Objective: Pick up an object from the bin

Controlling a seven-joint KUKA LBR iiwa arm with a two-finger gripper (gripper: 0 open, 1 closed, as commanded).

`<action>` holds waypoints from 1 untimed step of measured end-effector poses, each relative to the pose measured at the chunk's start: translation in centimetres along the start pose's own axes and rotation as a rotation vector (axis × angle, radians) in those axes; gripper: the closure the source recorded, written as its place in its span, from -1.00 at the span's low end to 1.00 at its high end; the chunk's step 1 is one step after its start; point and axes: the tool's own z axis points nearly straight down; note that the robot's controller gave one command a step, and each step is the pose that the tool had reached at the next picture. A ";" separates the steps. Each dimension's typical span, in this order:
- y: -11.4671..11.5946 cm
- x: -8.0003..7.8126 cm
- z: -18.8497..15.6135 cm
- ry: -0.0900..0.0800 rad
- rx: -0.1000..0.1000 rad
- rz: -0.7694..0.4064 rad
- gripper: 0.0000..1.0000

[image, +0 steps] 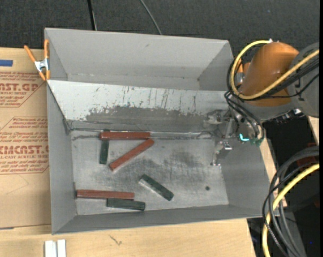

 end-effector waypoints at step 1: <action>0.0 -0.2 -0.5 -0.007 0.001 -0.001 -1.00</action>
Offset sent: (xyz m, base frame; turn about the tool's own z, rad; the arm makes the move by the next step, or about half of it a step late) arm -0.0547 0.0636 -0.0183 0.0622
